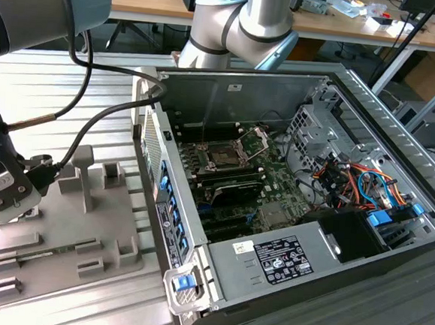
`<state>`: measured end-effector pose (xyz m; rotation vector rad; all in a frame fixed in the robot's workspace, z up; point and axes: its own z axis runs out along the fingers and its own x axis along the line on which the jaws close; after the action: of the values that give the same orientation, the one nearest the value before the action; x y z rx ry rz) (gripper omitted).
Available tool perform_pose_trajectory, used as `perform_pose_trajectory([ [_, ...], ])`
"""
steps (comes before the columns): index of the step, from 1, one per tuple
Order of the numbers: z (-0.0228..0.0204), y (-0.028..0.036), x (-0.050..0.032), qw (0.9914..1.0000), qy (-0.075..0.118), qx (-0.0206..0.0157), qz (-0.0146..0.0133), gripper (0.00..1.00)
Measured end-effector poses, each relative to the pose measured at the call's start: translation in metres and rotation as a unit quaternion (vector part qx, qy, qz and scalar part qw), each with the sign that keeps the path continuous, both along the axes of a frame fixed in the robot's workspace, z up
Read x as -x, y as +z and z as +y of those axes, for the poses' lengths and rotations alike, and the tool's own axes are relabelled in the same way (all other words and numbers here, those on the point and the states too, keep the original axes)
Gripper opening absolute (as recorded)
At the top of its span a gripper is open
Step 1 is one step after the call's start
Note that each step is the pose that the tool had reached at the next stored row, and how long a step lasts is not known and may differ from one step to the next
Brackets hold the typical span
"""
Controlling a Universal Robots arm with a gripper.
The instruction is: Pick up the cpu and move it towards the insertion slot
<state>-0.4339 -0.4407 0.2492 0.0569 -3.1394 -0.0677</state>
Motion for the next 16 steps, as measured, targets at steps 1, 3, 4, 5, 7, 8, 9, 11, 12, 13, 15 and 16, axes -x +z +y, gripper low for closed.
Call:
perform_pose_trajectory([
  [1,0.0000,0.0002,0.0000,1.00000,0.000,0.0000,0.0000,0.55],
  [3,0.0000,0.0007,0.0000,1.00000,0.000,0.0000,0.0000,0.55],
  [4,0.0000,0.0010,0.0000,1.00000,0.000,0.0000,0.0000,0.55],
  [5,0.0000,0.0012,0.0000,1.00000,0.000,0.0000,0.0000,0.55],
  [7,0.0000,0.0016,0.0000,1.00000,0.000,0.0000,0.0000,0.55],
  [8,0.0000,0.0021,0.0000,1.00000,0.000,0.0000,0.0000,0.55],
  [9,0.0000,0.0026,0.0000,1.00000,0.000,0.0000,0.0000,0.55],
  [11,0.0000,0.0031,0.0000,1.00000,0.000,0.0000,0.0000,0.55],
  [12,0.0000,0.0034,0.0000,1.00000,0.000,0.0000,0.0000,0.55],
  [13,0.0000,0.0036,0.0000,1.00000,0.000,0.0000,0.0000,0.55],
  [15,0.0000,0.0042,0.0000,1.00000,0.000,0.0000,0.0000,0.55],
  [16,0.0000,0.0045,0.0000,1.00000,0.000,0.0000,0.0000,0.55],
])
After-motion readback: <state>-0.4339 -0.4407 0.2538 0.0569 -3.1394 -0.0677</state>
